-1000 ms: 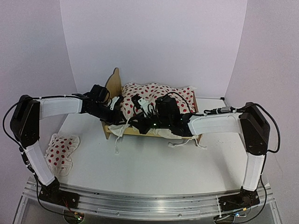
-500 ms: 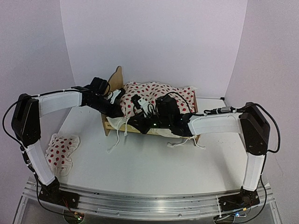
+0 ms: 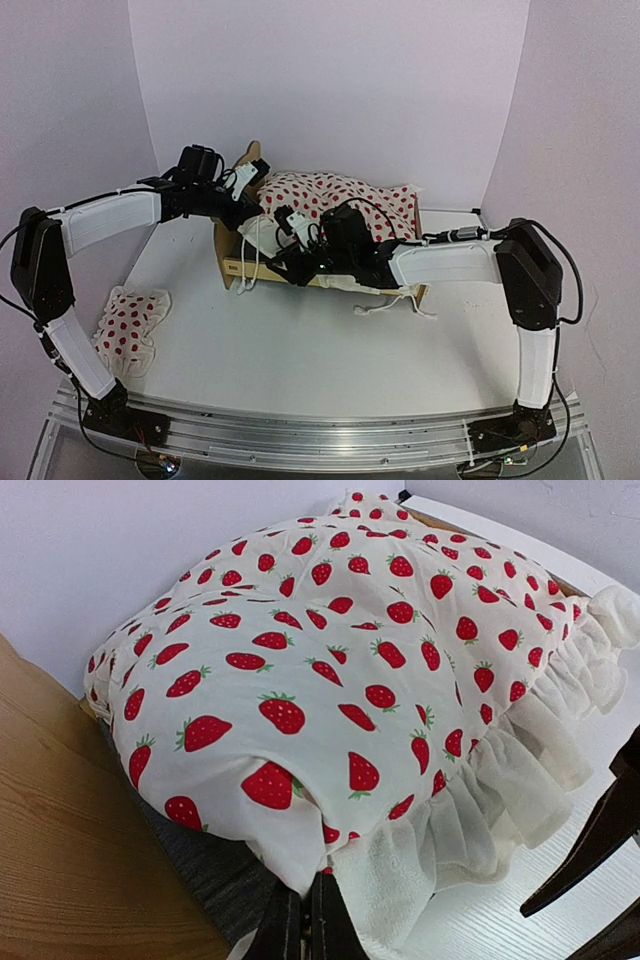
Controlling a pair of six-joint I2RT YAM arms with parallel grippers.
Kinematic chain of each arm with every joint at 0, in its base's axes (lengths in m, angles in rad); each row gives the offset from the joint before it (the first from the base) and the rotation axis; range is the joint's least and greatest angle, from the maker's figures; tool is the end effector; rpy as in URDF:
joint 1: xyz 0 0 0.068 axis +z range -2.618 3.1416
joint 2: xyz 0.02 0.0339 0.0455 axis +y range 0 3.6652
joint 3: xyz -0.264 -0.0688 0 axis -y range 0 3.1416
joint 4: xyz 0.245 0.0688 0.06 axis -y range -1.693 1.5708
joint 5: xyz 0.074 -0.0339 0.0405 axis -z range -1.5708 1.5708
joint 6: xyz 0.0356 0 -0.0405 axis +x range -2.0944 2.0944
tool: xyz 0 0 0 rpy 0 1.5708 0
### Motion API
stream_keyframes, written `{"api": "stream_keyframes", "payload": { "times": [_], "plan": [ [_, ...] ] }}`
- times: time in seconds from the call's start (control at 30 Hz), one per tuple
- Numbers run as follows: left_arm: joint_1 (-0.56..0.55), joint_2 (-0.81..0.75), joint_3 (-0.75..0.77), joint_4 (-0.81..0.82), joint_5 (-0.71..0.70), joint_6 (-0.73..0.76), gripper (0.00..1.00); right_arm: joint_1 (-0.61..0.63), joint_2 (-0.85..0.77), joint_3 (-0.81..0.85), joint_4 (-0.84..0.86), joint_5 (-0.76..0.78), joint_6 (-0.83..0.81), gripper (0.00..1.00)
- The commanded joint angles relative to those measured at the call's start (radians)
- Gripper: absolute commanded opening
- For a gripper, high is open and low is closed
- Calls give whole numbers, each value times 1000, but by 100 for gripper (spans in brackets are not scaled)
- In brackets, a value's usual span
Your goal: Set up the pet bed
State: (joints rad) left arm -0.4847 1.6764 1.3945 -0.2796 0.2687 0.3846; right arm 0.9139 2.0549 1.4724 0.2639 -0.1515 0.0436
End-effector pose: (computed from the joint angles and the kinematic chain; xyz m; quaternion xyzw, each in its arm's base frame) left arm 0.3420 -0.1908 0.3078 0.4240 0.7595 -0.1411 0.4727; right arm 0.2914 0.3867 0.2283 -0.3808 0.7140 0.3236 0.4904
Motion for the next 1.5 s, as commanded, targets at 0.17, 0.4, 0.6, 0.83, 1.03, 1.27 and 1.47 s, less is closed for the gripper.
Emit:
{"api": "stream_keyframes", "payload": {
  "times": [0.17,0.4,0.6,0.83,1.03,1.27,1.47],
  "plan": [
    [17,-39,20,79,-9,40,0,23,140,163,2,94,170,33],
    [20,-48,10,79,-2,31,0,26,239,279,13,163,229,30],
    [21,-55,1,78,6,20,0,25,296,334,15,246,222,23],
    [28,-60,-13,77,0,11,0,25,326,374,15,279,195,0],
    [60,-55,-37,102,-28,-22,0,25,320,481,14,263,73,0],
    [64,-43,-56,120,-26,-35,0,23,345,561,11,276,-123,0],
    [67,-40,-61,129,-28,-34,0,23,358,547,9,284,-204,0]
  ]
}}
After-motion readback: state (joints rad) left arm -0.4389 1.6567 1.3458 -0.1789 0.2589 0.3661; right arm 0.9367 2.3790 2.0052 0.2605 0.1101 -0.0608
